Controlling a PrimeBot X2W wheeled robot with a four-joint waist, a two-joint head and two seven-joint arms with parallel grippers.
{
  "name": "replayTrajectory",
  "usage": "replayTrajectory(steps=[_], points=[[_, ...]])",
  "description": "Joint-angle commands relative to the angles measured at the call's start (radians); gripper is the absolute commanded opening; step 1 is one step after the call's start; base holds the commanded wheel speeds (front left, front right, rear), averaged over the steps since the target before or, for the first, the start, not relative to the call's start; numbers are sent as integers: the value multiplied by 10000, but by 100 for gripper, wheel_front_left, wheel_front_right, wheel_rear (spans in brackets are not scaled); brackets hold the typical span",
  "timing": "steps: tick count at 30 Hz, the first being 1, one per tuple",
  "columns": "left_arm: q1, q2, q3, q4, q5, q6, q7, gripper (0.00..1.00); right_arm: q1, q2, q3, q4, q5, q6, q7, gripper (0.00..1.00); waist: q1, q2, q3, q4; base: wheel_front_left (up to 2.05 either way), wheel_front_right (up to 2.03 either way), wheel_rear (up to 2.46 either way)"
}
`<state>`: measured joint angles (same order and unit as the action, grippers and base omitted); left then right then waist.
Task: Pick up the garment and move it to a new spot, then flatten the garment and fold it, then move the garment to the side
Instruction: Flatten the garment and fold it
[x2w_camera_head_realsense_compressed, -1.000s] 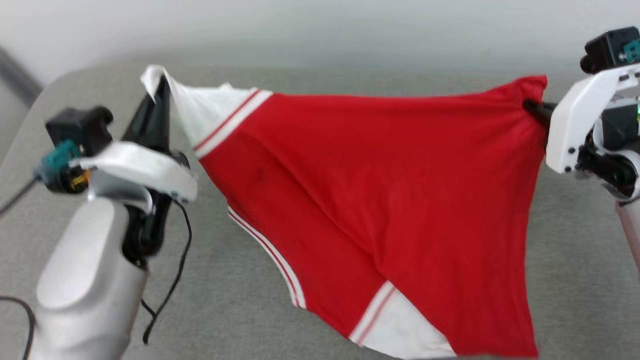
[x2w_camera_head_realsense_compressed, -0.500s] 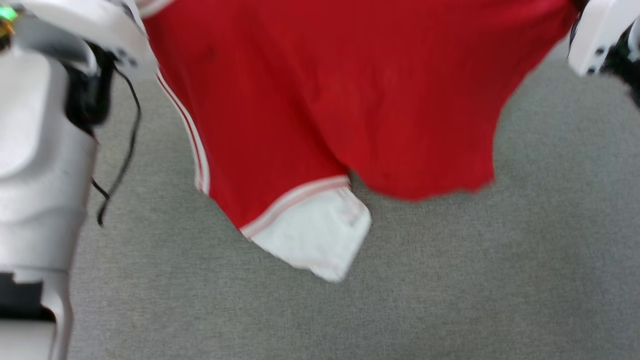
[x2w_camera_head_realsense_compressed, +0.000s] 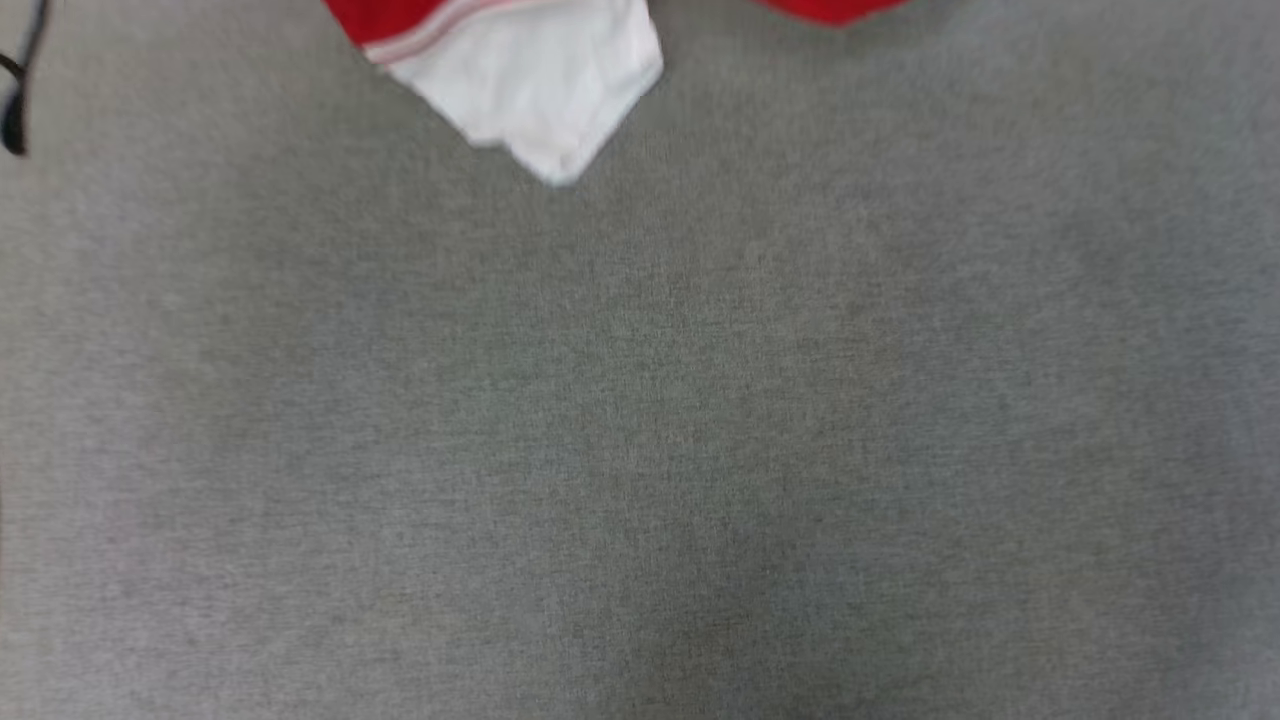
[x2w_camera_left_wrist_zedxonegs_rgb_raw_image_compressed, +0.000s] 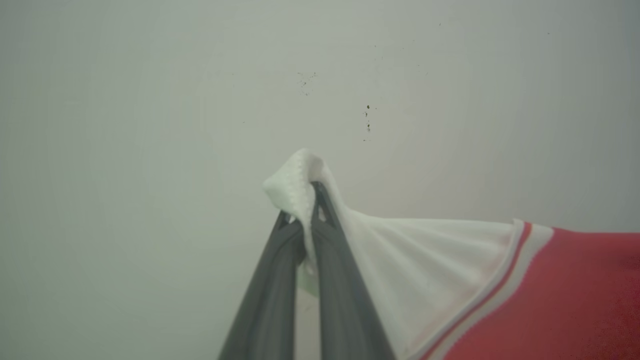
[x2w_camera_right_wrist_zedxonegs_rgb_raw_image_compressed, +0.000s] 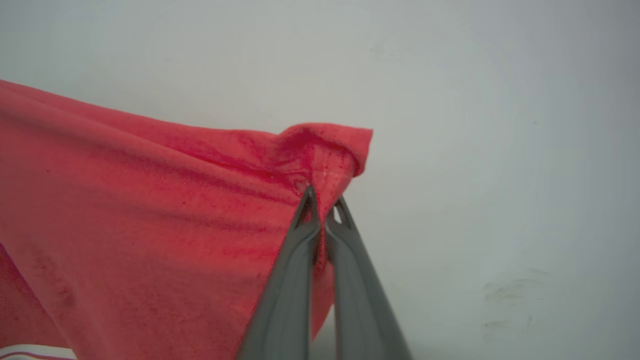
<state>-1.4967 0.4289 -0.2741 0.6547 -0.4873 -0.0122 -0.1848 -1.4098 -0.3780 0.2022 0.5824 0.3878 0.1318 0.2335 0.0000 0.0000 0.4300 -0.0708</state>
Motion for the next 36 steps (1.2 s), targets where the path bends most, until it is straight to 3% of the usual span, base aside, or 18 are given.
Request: replayTrajectory(steps=[1,11,19,29,36], points=[[-283,130,87,1,46,75,-48,0,-274,-132,-60,33,-105,-21,-160,0,0,0,800,-44,0,0,0],[-1509,368,88,-129,165,132,-28,0,-1704,-218,143,203,-247,-21,-979,0,0,0,2479,14,0,0,0],[-1194,263,163,296,-76,131,-210,0,-1886,85,553,797,-17,-21,-1424,0,0,0,3159,30,0,0,0],[113,213,378,1243,-636,-213,-460,0,-949,435,982,1745,970,-21,-1753,0,0,0,3015,-63,0,0,0],[2818,162,825,1224,-1127,-457,-773,0,1250,158,2084,1811,1768,-21,-2012,0,0,0,1962,46,0,0,0]])
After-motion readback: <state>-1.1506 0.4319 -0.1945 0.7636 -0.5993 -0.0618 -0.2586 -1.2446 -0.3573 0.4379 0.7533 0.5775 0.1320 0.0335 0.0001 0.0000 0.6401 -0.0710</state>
